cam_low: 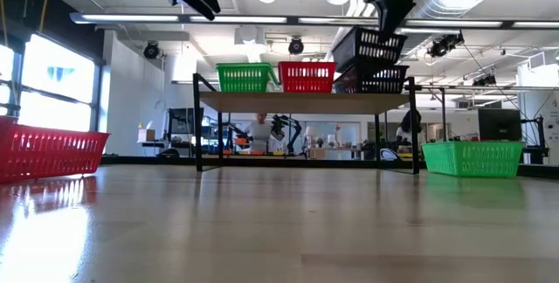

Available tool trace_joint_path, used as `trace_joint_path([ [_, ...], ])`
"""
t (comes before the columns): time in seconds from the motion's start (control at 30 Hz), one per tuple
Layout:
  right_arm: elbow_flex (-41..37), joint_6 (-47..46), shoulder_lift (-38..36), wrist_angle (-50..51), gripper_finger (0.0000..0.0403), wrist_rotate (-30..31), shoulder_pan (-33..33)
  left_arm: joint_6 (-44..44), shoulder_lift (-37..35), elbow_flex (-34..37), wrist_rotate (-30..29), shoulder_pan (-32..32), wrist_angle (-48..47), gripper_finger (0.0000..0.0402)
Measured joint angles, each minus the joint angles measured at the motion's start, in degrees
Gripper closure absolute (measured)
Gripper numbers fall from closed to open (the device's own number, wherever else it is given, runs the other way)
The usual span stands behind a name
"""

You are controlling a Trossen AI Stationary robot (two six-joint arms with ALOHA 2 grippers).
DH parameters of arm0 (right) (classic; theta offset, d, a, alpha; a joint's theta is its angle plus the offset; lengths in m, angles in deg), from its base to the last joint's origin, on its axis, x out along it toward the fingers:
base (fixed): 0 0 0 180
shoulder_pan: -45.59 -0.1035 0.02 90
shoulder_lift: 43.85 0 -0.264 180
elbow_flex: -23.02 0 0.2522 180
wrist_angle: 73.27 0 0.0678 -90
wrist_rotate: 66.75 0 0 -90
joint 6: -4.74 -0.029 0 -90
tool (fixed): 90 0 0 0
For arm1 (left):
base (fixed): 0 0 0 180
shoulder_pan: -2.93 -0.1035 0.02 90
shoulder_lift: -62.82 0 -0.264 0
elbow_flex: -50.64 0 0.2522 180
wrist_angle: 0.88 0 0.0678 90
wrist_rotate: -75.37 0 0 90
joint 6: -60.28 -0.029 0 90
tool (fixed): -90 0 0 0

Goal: Stack baskets on shelf by color
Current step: Stack the top black bin on top of the black bin on the shelf

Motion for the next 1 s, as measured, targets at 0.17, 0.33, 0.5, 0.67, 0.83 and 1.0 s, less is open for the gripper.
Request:
trace_joint_path([
  [0.17, 0.0, -1.7, 3.0, 2.8, 0.0403, 0.3, 0.0, 0.7, 0.0, 0.0, 0.0, 0.0, 0.0, 0.0213],
  [0.33, 0.0, -2.5, 4.5, 3.2, 0.0402, 0.3, 0.0, 1.3, 0.0, 0.0, -0.2, 0.0, 0.0, 0.0213],
  [0.5, 0.0, -3.2, 4.5, 2.2, 0.0402, 0.3, 0.0, 1.3, 0.0, 0.0, -0.2, 0.0, 0.0, 0.0213],
  [0.67, 0.0, -5.8, 4.5, 1.8, 0.0402, 0.3, 0.0, 1.5, 0.0, 0.0, -0.2, 0.0, 0.0, 0.0213],
  [0.83, 0.0, -8.0, 4.5, 1.8, 0.0389, 0.2, 0.0, 1.4, 0.0, 0.0, -0.2, 0.0, 0.0, 0.0213],
  [1.0, 0.0, -8.0, 4.5, 1.5, 0.0364, 0.4, 0.0, 1.3, 0.0, 0.0, -0.2, 0.0, 0.0, 0.0213],
])
